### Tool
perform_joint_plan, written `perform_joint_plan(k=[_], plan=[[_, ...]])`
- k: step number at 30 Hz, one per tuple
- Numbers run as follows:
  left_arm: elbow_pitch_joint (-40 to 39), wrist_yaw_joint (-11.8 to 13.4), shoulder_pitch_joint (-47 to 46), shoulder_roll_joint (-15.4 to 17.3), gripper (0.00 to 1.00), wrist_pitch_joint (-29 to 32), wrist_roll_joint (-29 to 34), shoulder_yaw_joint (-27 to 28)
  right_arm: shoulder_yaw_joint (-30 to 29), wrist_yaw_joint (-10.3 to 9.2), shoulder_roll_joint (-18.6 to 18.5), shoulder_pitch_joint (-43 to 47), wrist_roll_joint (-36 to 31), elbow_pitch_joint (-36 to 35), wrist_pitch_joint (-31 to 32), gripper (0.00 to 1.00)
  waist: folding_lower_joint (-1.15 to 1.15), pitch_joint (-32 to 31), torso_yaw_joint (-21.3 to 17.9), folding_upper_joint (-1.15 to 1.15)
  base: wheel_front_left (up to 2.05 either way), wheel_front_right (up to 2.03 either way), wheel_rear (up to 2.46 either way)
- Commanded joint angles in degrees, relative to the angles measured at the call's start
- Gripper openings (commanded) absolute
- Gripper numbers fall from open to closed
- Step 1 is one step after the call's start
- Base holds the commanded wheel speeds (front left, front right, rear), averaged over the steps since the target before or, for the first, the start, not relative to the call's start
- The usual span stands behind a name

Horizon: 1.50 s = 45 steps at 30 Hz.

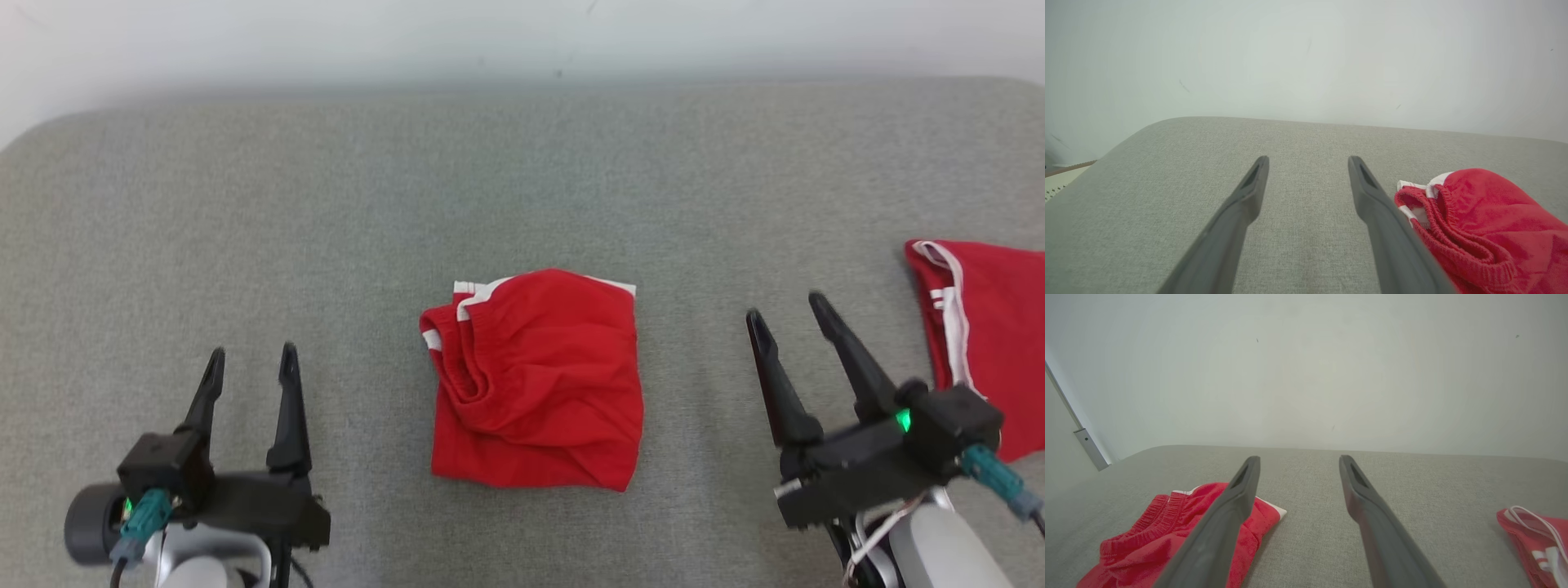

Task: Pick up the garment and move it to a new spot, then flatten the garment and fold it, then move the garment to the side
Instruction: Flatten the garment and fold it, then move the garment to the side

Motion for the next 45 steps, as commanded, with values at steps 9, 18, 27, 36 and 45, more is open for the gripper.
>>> perform_joint_plan(k=[9,18,27,36,45], plan=[[-3.18,2.31,6.87,2.50,1.00,2.76,-0.70,0.13,-3.78,-0.03,1.24,8.63,-3.60,-1.14,3.30,1.00,0.00,-4.41,-1.72,0.00,0.00,0.00,0.00],[-3.41,2.88,9.87,3.17,1.00,3.44,-1.53,-0.24,-6.91,-0.03,3.01,13.04,-4.76,-2.55,5.95,1.00,0.00,-6.68,-1.55,0.00,0.00,0.00,0.00],[-3.74,2.49,8.65,3.08,1.00,3.88,-1.33,-1.08,-6.99,-0.03,3.36,14.03,-5.00,-3.91,7.04,1.00,0.00,-6.69,-0.67,0.00,0.00,0.00,0.00],[-4.41,1.41,4.97,0.72,1.00,3.97,-0.36,-3.63,-5.05,-0.03,0.72,10.20,-2.82,-0.82,8.41,1.00,0.00,-3.04,6.81,0.00,0.00,0.00,0.00],[-2.29,-0.11,2.14,-2.44,1.00,2.31,-0.20,-5.52,-1.39,-0.04,-1.68,3.92,-0.13,8.35,8.97,1.00,0.00,0.43,13.20,0.00,0.00,0.00,0.00]])
